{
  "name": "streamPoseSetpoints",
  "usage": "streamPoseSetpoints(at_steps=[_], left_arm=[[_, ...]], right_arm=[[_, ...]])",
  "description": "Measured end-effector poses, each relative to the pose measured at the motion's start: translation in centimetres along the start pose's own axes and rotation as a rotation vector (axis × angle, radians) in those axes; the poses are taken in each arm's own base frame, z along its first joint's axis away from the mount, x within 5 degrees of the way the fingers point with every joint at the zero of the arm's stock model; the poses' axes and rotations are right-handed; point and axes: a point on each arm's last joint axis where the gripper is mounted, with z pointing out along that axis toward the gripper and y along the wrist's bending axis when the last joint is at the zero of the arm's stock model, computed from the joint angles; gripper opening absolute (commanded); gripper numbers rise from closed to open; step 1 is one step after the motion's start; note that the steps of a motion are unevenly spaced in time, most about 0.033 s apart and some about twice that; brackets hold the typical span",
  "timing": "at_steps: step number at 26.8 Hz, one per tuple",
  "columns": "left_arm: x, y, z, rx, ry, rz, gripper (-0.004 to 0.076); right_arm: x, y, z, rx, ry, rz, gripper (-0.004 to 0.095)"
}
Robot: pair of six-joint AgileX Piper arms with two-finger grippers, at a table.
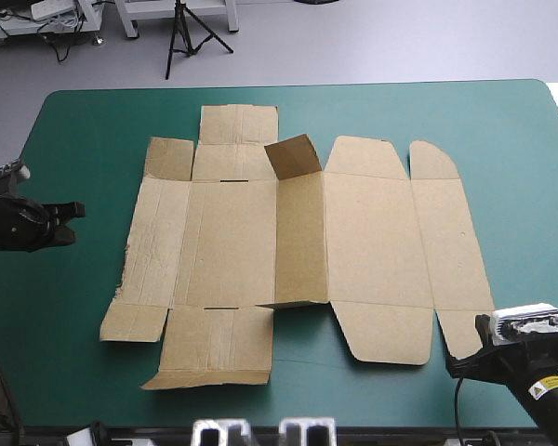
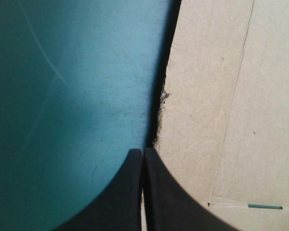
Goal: Fold the box
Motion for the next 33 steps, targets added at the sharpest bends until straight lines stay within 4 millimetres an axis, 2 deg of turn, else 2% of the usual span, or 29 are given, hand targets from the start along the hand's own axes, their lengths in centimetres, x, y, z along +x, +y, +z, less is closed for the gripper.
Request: streamPoseSetpoints(at_steps=[2, 4, 6, 9, 14, 23, 33], left_arm=[[0.0, -0.6, 0.2, 0.008, 0.008, 0.036, 0.023], [0.0, -1.6, 0.7, 0.018, 0.031, 0.093, 0.0433], [0.1, -2.5, 1.4, 0.009, 0.065, 0.148, 0.0517], [0.0, -2.8, 2.5, -0.018, 0.11, 0.168, 0.0507], [-0.6, -2.2, 4.2, -0.024, 0.153, 0.142, 0.0491], [-1.4, -1.0, 8.7, 0.021, 0.269, 0.114, 0.0491], [-0.5, -0.8, 10.7, 0.094, 0.328, 0.123, 0.0491]], right_arm=[[0.0, 0.0, 0.0, 0.0, -0.001, 0.0, -0.0018], [0.0, 0.0, 0.0, 0.0, -0.001, 0.0, -0.0018], [0.0, 0.0, 0.0, 0.0, -0.001, 0.0, -0.0018], [0.0, 0.0, 0.0, 0.0, -0.001, 0.0, -0.0018], [0.0, 0.0, 0.0, 0.0, -0.001, 0.0, -0.0018], [0.0, 0.0, 0.0, 0.0, -0.001, 0.002, -0.0017], [0.0, 0.0, 0.0, 0.0, -0.001, 0.007, -0.0017]])
